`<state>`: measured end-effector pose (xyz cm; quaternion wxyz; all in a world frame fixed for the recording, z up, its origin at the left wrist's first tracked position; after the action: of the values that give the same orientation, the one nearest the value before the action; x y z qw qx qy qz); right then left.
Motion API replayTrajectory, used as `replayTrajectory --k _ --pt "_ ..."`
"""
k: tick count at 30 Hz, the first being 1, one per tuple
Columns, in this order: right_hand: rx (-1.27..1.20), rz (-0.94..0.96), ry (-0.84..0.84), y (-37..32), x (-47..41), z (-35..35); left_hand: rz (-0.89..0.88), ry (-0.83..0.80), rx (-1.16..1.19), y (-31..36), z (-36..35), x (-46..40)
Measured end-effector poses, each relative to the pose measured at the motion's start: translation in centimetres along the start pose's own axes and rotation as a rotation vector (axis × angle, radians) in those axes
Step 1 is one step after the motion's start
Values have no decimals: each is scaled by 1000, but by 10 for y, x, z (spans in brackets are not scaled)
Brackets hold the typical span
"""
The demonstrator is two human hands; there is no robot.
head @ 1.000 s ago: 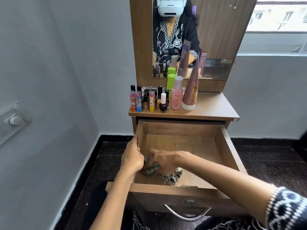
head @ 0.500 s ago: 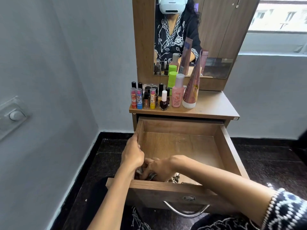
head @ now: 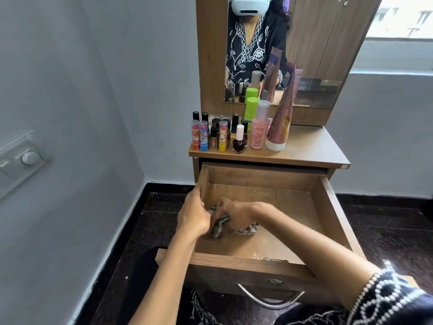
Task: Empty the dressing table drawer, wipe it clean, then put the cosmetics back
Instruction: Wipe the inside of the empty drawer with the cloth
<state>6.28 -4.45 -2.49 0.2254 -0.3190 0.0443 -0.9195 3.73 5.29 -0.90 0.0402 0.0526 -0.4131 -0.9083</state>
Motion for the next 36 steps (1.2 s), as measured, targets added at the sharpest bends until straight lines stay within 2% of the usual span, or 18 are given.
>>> replayTrajectory --k 2,6,8,15,20,23,27,29,36 --pt "57 4 37 -11 -4 -9 -1 0 2 0 0 0" --pt "158 66 -85 -18 11 -35 6 4 1 0 -1 1" --pt "183 104 -87 -18 14 -39 10 13 -4 0 0 1" --pt "-39 -15 113 2 -8 2 0 -6 0 1 1 0" --pt "-96 -67 209 6 -16 12 -4 -4 1 1 1 0" --pt "-14 -54 166 -3 -7 -1 -5 -7 13 1 0 1" --pt "186 104 -25 -23 17 -38 7 9 19 0 0 2" --pt "232 121 -87 -22 24 -42 7 12 15 0 0 2" --pt "110 119 -8 -19 22 -33 4 1 18 0 0 0"
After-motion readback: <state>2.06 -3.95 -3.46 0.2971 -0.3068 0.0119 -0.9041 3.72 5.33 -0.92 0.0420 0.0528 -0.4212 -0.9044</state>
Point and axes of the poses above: each hand's wrist, its own x-axis away from the middle knuckle, its own z-axis out of the back of the hand, y = z × x, the point moved 7 cm from there along -x, towards the middle knuckle, and after that the axes turned 13 degrees about -z, right-handed, at the moved point
